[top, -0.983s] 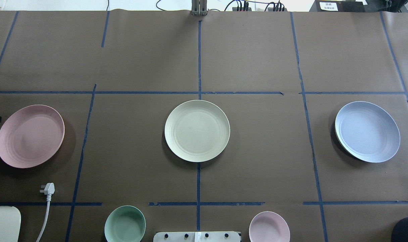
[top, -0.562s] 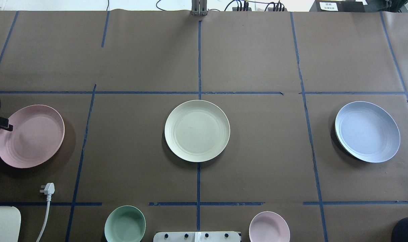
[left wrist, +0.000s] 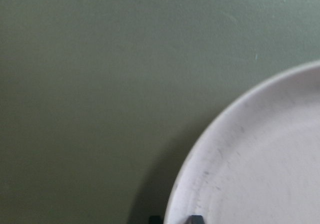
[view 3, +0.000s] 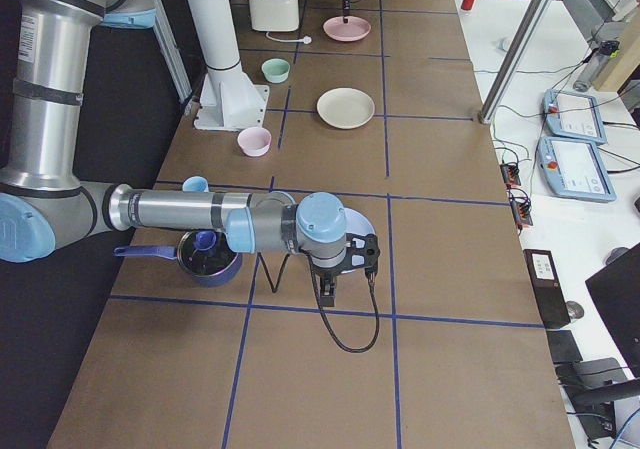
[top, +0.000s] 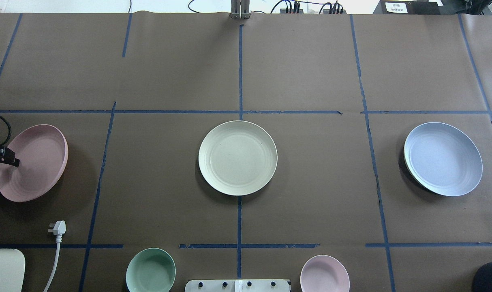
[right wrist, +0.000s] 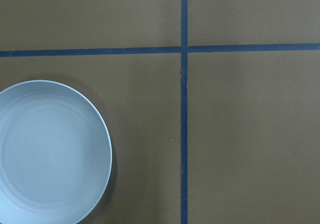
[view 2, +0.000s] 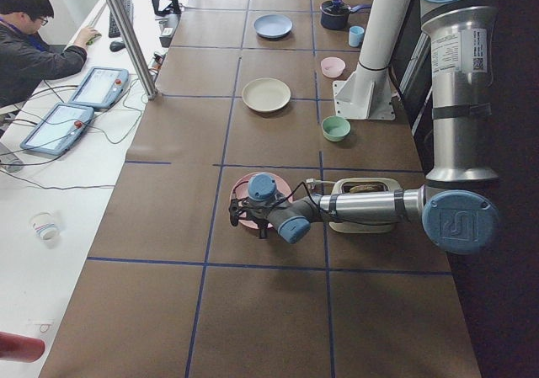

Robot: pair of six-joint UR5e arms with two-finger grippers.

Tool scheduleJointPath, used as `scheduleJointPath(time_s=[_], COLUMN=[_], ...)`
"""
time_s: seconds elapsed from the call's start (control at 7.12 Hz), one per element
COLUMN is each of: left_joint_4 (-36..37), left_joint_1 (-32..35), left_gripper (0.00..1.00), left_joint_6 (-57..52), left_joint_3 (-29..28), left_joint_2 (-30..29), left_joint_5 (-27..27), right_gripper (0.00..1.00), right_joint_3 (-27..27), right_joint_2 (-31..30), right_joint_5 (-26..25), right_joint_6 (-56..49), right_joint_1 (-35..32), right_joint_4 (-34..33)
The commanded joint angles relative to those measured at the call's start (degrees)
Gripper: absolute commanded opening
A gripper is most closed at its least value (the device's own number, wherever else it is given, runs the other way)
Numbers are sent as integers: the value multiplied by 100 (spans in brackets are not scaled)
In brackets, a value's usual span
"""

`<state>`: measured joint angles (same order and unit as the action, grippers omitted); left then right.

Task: Stack three plates with pink and blue
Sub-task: 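Reach the left gripper to the pink plate rim and grasp it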

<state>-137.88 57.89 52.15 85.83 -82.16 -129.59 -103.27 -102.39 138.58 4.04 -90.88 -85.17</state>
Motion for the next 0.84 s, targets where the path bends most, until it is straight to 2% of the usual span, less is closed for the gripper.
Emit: scheduleJointPath(time_s=[0.0, 0.28, 0.42, 0.56, 0.7], left_joint_4=[15, 50, 50, 111, 277], left_joint_1=[151, 292, 571, 913, 1021], left_gripper=[1, 0, 0, 0, 0], left_joint_6=[-3, -3, 5, 84, 267], left_joint_3=[355, 347, 373, 417, 513], left_joint_2=[243, 235, 218, 104, -227], left_joint_5=[-337, -601, -968, -1590, -1744], right_gripper=[100, 100, 100, 100, 100], right_joint_3=[17, 17, 17, 8, -9], right_joint_2=[0, 0, 9, 9, 9], right_joint_5=[-6, -15, -15, -15, -15], right_joint_6=[0, -9, -9, -9, 0], right_joint_1=[0, 0, 0, 0, 0], right_joint_4=[0, 0, 0, 0, 9])
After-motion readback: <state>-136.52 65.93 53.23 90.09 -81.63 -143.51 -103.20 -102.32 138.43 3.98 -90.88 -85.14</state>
